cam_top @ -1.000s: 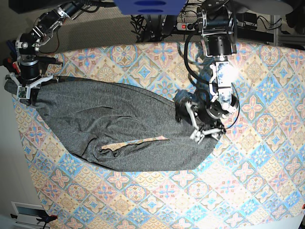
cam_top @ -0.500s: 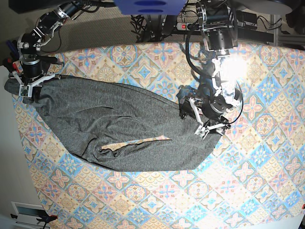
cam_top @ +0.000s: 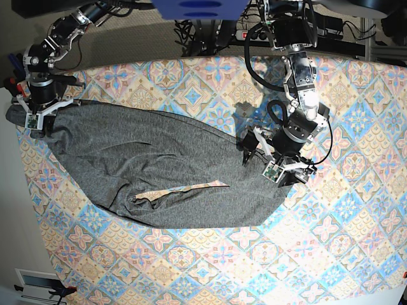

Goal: Layout the t-shirt on the table in an organized manner, then fold the t-shirt properly
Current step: 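Drag the grasped edge with the left gripper away from the right gripper, then pull the held edge back toward the right gripper's side of the shirt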

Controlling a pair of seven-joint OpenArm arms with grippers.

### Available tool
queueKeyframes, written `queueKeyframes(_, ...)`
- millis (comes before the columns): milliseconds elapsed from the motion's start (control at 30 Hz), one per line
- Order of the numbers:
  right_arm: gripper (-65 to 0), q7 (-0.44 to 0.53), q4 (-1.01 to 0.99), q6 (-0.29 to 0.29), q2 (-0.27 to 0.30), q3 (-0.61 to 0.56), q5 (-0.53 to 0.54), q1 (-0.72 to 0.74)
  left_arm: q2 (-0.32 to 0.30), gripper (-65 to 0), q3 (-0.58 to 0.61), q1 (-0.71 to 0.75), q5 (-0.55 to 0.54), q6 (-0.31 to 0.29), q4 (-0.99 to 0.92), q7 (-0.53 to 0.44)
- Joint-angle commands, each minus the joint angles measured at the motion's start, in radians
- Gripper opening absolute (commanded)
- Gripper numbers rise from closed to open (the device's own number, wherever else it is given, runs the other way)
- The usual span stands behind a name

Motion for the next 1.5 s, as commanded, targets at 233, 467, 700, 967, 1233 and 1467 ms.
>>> queueKeyframes(233, -65.0, 0.026, 0.022, -0.005, 0.011, 0.003, 0.018, 0.005, -0.001, -14.8, 0.000, 0.022, -0.003, 0.006, 0.020, -0.013)
queueKeyframes(467, -65.0, 0.026, 0.022, -0.005, 0.011, 0.004, 0.018, 0.005, -0.001, -46.2, -0.003, -0.013, -0.004, 0.006, 0.023, 0.116)
queueKeyframes(700, -65.0, 0.026, 0.022, -0.005, 0.011, 0.004, 0.018, -0.021, -0.024, -45.7, -0.001, -0.040, -0.003, 0.006, 0.023, 0.116)
queueKeyframes(967, -65.0, 0.026, 0.022, -0.005, 0.011, 0.004, 0.018, -0.023, -0.090, -28.8, -0.063, -0.090, -0.004, 0.006, 0.011, 0.116)
queueKeyframes(1233, -65.0, 0.026, 0.022, -0.005, 0.011, 0.004, 0.018, -0.023, -0.164, -28.8, -0.066, -0.202, -0.012, 0.006, -0.241, 0.108)
queueKeyframes(1467, -65.0, 0.026, 0.034, -0.005, 0.011, 0.004, 0.018, -0.023, -0.135, -28.8, -0.066, -0.271, -0.004, 0.006, -0.376, 0.071)
